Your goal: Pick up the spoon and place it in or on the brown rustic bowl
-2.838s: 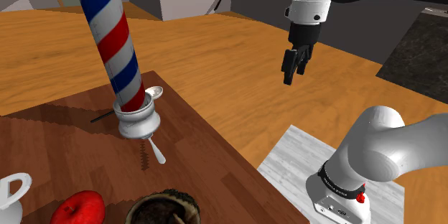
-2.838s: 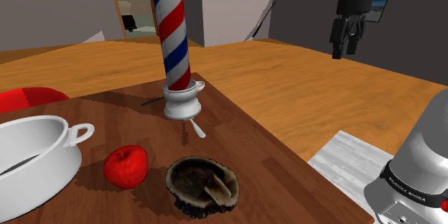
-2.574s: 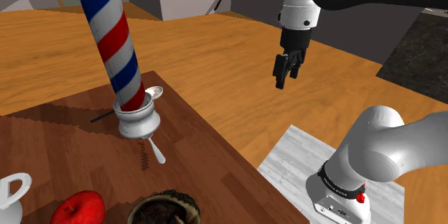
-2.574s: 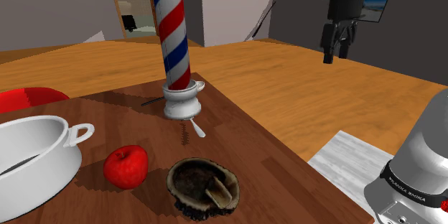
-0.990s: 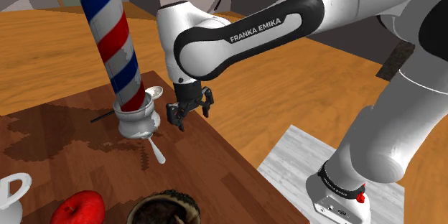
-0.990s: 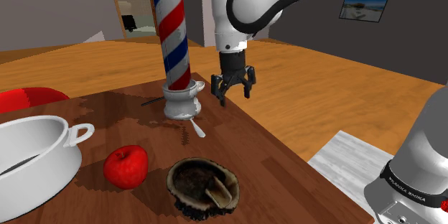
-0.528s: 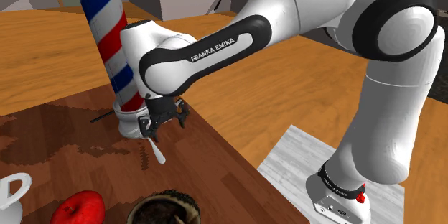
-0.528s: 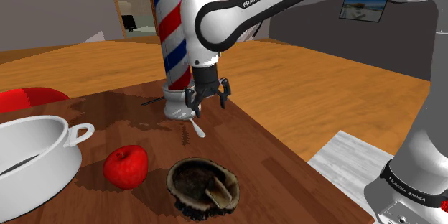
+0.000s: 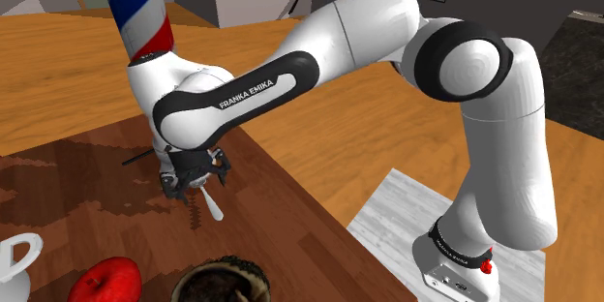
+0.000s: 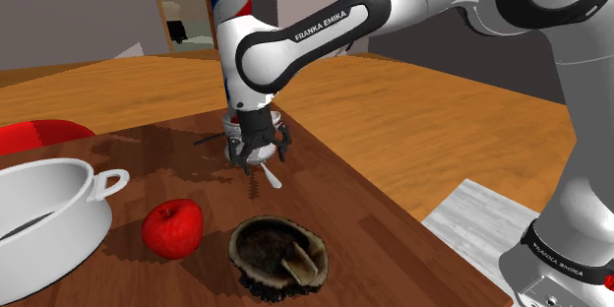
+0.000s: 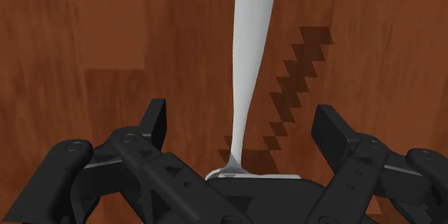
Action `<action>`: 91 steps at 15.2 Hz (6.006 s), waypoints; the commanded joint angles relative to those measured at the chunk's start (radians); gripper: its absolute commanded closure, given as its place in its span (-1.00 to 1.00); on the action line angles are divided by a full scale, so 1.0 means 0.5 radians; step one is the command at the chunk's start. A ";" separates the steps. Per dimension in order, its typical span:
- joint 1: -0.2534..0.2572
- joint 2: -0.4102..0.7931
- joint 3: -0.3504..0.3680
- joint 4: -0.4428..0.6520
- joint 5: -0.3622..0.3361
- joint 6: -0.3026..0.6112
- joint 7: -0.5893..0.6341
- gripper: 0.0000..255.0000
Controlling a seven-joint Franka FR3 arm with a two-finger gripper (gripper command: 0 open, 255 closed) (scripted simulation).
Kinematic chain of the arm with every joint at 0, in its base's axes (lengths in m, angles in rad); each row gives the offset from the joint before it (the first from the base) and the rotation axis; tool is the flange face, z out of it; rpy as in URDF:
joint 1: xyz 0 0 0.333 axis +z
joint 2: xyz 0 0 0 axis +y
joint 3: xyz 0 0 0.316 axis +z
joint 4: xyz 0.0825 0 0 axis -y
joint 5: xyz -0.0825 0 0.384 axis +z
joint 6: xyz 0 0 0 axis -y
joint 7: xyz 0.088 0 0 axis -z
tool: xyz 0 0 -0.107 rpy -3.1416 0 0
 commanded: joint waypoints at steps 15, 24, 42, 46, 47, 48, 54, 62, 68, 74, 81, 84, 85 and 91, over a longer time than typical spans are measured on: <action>0.002 0.039 -0.011 -0.095 -0.019 0.132 0.012 1.00; -0.001 0.014 -0.005 -0.077 -0.009 0.090 0.009 1.00; -0.008 -0.141 0.033 0.184 0.055 -0.315 -0.010 1.00; -0.003 -0.157 0.038 0.269 0.063 -0.414 -0.011 1.00; -0.001 -0.160 0.039 0.292 0.064 -0.440 -0.011 1.00; 0.000 -0.162 0.040 0.316 0.065 -0.465 -0.011 1.00; 0.027 -0.317 0.088 0.152 0.121 -0.444 0.074 1.00; 0.130 -0.620 0.216 -0.302 0.255 -0.255 0.309 1.00; 0.243 -0.768 0.322 -0.517 0.341 -0.155 0.509 1.00; 0.284 -0.768 0.351 -0.637 0.346 -0.029 0.575 1.00; 0.296 -0.696 0.343 -0.752 0.306 0.148 0.588 1.00; 0.296 -0.696 0.344 -0.752 0.306 0.148 0.588 1.00; 0.296 -0.696 0.344 -0.752 0.306 0.148 0.588 1.00; 0.294 -0.696 0.343 -0.755 0.306 0.150 0.586 -1.00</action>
